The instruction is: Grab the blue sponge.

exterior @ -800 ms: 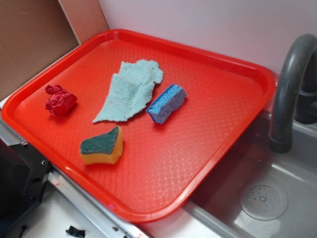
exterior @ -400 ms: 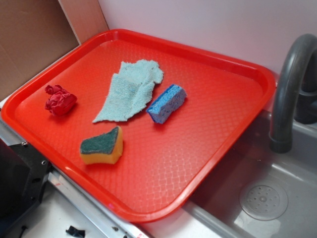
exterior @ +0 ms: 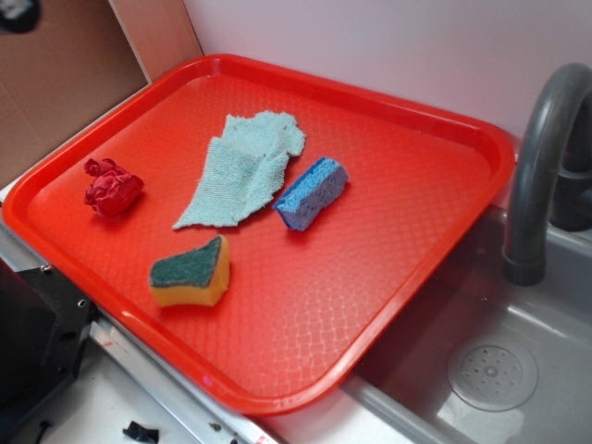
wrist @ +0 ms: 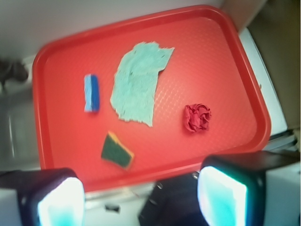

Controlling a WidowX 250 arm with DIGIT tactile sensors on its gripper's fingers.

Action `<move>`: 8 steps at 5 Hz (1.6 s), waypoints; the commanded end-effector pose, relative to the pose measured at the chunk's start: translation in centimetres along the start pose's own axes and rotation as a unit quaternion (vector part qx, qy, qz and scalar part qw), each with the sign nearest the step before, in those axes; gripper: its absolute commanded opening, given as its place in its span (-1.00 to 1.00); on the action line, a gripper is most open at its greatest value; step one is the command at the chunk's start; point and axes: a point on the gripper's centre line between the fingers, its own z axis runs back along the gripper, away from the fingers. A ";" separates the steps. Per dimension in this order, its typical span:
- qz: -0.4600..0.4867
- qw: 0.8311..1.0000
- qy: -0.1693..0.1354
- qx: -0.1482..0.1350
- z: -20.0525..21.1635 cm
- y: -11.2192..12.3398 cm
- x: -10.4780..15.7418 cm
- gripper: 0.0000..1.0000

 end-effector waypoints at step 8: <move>-0.085 0.994 0.046 0.049 -23.4 -8.7 7.7 -0.59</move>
